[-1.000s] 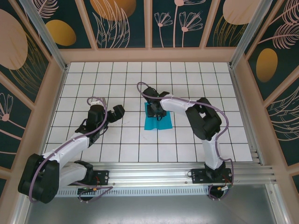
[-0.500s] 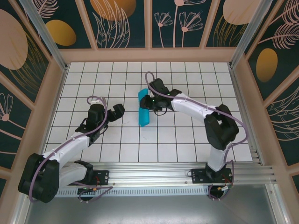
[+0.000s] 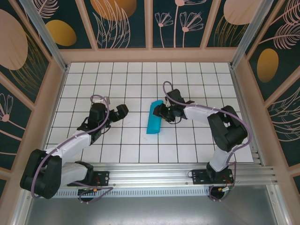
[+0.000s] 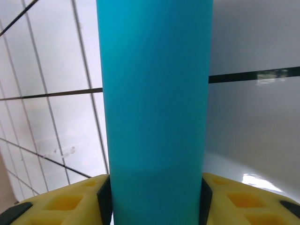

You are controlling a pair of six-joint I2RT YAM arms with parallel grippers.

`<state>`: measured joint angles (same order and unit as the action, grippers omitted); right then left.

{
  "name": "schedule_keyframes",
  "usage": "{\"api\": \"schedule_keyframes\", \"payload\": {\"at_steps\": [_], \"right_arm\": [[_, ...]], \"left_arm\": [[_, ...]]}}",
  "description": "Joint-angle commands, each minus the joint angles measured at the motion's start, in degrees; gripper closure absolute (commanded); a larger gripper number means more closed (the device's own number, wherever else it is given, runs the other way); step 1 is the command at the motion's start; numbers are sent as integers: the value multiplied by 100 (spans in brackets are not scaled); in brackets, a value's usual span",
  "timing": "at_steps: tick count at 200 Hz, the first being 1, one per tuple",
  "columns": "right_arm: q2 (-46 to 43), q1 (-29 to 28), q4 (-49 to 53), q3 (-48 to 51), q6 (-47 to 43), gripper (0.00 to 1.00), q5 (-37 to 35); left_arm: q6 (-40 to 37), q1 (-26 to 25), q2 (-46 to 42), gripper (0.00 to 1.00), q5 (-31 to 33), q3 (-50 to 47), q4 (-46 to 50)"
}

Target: Fold a paper plane with a square sheet of paper (pick it up from the middle)

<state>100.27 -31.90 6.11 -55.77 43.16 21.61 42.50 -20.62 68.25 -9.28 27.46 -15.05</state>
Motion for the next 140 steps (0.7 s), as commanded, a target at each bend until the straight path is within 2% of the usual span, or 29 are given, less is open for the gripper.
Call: {"api": "schedule_keyframes", "payload": {"at_steps": [1, 50, 82, 140], "right_arm": [[-50, 25, 212, 78, -292, 43, -356], [-106, 20, 513, 112, -597, 33, -739], [-32, 20, 643, 121, -604, 27, -968], [203, 25, 762, 93, -616, 25, -1220]], "left_arm": [[147, 31, 134, 2, -552, 154, -407], [199, -86, 406, 2, -996, 279, -550], [165, -325, 687, 3, -963, 492, -455], [338, -745, 1143, 8, -672, 823, -490]]}}
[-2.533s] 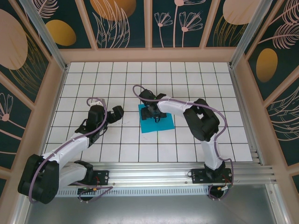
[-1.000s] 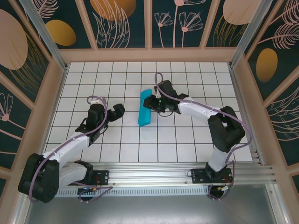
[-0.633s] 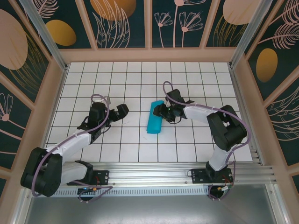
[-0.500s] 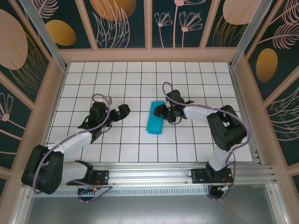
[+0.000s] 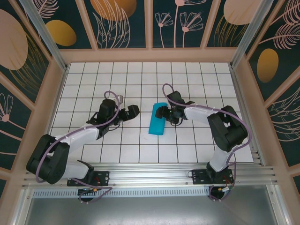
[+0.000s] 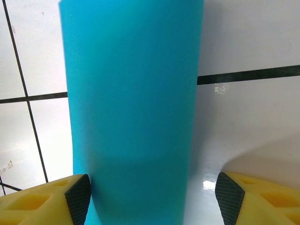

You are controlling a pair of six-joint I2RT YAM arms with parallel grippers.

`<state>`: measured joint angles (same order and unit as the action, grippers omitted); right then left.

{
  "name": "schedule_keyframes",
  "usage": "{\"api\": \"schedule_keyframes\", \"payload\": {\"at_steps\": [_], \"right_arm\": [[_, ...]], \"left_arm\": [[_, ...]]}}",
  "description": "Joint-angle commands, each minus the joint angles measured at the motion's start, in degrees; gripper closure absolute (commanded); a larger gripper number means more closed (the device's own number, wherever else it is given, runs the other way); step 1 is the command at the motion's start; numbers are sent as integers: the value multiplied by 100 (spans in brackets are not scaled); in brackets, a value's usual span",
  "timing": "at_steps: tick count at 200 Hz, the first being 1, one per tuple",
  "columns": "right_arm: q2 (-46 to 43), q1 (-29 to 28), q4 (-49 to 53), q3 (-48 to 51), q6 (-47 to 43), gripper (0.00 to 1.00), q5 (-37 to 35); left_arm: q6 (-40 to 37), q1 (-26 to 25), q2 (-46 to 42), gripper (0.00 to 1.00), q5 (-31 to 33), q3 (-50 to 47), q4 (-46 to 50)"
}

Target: Fold a paper plane with a square sheet of paper (pick it up from the middle)

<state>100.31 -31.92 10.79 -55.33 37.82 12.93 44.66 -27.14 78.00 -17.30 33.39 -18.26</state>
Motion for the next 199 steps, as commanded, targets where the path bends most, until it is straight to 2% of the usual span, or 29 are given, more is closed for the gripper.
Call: {"api": "schedule_keyframes", "payload": {"at_steps": [1, 50, 66, 97, 118, 166, 199], "right_arm": [[208, 28, 294, 53, -87, 25, -352], [443, 23, 331, 71, -341, 20, -292], [518, 28, 520, 22, -402, 20, -506], [653, 27, 731, -41, -445, 29, -612], [605, 6, 697, -68, -327, 30, -586], [953, -259, 1372, -673, -180, 23, -1336], [1090, -270, 1451, -805, -62, 22, -1350]], "left_arm": [[122, -96, 179, 8, 130, 235, -165], [280, -174, 392, 11, 240, 370, -152], [306, -178, 423, 11, 262, 379, -145], [332, -187, 447, 12, 314, 370, -126], [325, -188, 479, 11, 304, 398, -125], [356, -194, 559, 12, 331, 441, -86], [320, -196, 565, 12, 402, 447, -16]]}}
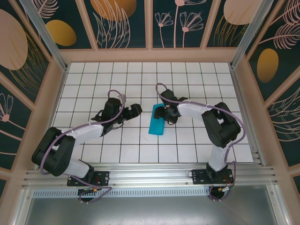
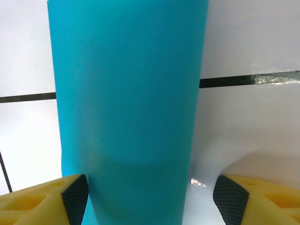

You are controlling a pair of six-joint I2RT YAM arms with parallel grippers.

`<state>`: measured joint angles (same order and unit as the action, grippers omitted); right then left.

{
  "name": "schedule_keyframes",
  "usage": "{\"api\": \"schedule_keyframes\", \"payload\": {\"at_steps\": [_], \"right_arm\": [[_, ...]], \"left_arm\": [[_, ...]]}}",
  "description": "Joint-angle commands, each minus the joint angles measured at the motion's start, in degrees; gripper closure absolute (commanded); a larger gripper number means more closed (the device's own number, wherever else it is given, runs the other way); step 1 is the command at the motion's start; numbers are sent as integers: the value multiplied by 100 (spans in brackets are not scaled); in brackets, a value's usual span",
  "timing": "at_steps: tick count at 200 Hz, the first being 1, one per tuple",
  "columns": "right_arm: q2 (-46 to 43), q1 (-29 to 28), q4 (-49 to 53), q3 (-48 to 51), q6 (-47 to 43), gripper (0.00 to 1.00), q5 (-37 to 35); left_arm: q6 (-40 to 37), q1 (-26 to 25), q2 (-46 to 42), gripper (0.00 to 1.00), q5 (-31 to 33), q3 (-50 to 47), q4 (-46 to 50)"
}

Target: Fold a paper plane with a square sheet of paper (pick it up from the middle)

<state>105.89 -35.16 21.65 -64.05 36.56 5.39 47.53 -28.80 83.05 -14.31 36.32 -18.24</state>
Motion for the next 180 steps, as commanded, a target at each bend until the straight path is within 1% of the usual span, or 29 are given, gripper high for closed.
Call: {"api": "schedule_keyframes", "payload": {"at_steps": [1, 13, 24, 48, 55, 74, 88, 95, 110, 134, 138, 145, 180], "right_arm": [[531, 57, 366, 63, 63, 23, -598], [585, 45, 437, 10, 27, 23, -600], [604, 49, 505, 5, 35, 22, -766], [632, 44, 489, 33, 45, 22, -786], [657, 44, 500, 33, 45, 22, -811], [692, 46, 446, 65, -11, 23, -798], [708, 46, 394, 99, -72, 23, -768], [707, 52, 363, 111, -123, 23, -733], [707, 58, 320, 120, -207, 24, -684], [634, 104, 211, 173, -279, 25, -653], [617, 112, 180, 176, -280, 25, -489], [573, 142, 127, 198, -264, 25, -434], [414, 241, -179, 320, -193, 25, -86]], "left_arm": [[31, -30, 62, 12, 103, 155, -15], [20, -29, 94, 12, 94, 164, 2], [7, -28, 132, 13, 83, 187, 26], [2, -29, 234, 18, 36, 222, 9], [12, -30, 286, 20, 9, 244, 5], [48, -36, 500, 31, -100, 411, 63], [81, -50, 696, 42, -200, 555, 96], [90, -69, 797, 46, -241, 634, 132], [115, -112, 992, 51, -288, 800, 180], [160, -192, 1233, 54, -332, 1001, 159], [160, -214, 1283, 54, -358, 1050, 159], [158, -247, 1374, 55, -407, 1120, 157], [238, -424, 1882, 68, -511, 1460, 257]]}}
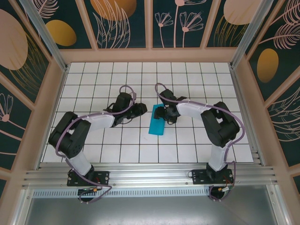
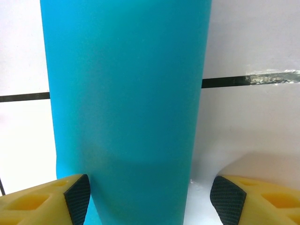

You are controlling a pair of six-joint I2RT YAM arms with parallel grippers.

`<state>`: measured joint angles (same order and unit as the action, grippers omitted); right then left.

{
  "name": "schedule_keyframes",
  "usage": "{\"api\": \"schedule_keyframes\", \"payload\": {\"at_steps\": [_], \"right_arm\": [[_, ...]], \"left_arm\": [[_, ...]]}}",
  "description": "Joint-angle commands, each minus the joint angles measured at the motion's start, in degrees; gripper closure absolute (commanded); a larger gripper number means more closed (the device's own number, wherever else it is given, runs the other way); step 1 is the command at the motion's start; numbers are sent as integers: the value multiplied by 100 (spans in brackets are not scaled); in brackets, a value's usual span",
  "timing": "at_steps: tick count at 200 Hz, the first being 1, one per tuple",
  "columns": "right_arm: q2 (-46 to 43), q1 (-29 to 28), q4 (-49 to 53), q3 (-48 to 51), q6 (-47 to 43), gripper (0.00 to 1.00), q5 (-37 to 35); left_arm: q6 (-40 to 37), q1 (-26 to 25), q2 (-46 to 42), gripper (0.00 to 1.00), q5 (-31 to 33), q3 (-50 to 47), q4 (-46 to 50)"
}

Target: Fold a paper plane with a square sheet of paper (pick it up from the middle)

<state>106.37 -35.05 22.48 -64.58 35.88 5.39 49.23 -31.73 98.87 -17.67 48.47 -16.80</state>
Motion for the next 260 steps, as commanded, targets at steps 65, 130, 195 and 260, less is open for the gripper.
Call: {"api": "schedule_keyframes", "payload": {"at_steps": [65, 130, 195, 260], "right_arm": [[389, 244, -407, 530, -78, 26, 30], [303, 244, -544, 644, -55, 26, 143], [-311, 339, -819, 592, 149, 23, 677], [-826, 674, -1559, 1209, 310, 37, 1440]], "left_arm": [[218, -374, 924, 93, -535, 461, -46], [354, -409, 1349, 93, -629, 598, -33], [307, -411, 1464, 94, -457, 481, 201], [267, -405, 1428, 94, -424, 473, 247]]}}
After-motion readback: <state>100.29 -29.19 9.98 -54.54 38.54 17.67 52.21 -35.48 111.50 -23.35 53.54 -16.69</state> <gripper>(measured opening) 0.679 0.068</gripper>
